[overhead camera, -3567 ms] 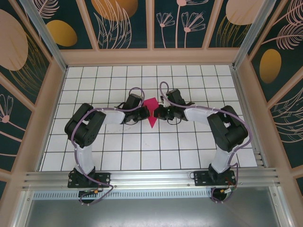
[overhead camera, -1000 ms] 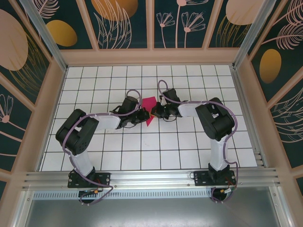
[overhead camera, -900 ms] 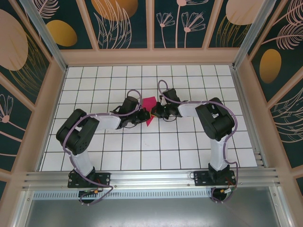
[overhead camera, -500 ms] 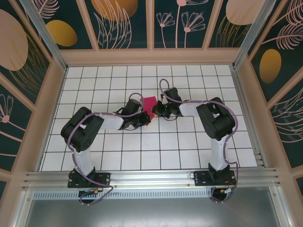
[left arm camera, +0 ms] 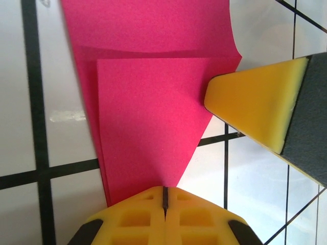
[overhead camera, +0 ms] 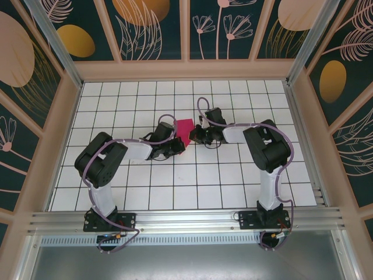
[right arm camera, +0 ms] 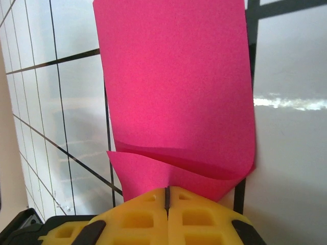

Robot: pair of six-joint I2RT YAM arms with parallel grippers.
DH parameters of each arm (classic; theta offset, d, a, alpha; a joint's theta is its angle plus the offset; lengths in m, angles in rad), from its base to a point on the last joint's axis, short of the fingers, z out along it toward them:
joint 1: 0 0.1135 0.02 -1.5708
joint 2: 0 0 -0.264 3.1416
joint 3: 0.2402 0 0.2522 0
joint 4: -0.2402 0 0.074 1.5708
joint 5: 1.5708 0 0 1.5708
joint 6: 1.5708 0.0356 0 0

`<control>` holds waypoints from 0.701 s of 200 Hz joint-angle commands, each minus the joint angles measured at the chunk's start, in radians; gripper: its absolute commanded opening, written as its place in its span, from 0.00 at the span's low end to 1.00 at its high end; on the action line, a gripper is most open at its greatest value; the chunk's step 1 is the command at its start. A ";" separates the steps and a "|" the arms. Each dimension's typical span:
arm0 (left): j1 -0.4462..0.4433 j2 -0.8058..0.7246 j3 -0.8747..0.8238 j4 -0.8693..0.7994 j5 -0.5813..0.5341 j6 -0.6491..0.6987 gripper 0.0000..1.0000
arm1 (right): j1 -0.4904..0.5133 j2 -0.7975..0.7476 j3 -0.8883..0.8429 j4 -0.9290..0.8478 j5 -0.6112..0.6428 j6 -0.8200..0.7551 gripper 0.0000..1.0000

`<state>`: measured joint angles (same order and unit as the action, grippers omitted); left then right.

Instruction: Fold a paper plane with a square sheet of paper (pick it up from the middle)

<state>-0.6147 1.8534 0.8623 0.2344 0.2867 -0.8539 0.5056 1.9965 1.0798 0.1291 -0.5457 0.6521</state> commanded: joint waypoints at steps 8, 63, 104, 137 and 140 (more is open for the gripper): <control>0.001 -0.034 -0.008 -0.051 -0.047 0.020 0.05 | 0.002 0.016 0.015 -0.039 0.022 -0.019 0.00; 0.000 -0.037 -0.032 -0.048 -0.055 0.013 0.06 | 0.002 0.032 0.030 -0.068 0.039 -0.020 0.00; 0.000 -0.028 -0.050 -0.052 -0.052 0.003 0.05 | 0.002 0.022 0.040 -0.053 0.013 -0.031 0.00; 0.001 -0.027 -0.061 -0.059 -0.064 -0.006 0.02 | 0.015 -0.033 0.035 -0.015 -0.037 -0.056 0.00; 0.001 -0.025 -0.062 -0.059 -0.067 -0.008 0.02 | 0.018 -0.038 0.035 -0.017 -0.038 -0.059 0.00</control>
<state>-0.6147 1.8332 0.8356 0.2367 0.2504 -0.8516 0.5076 2.0048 1.0935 0.0944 -0.5507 0.6342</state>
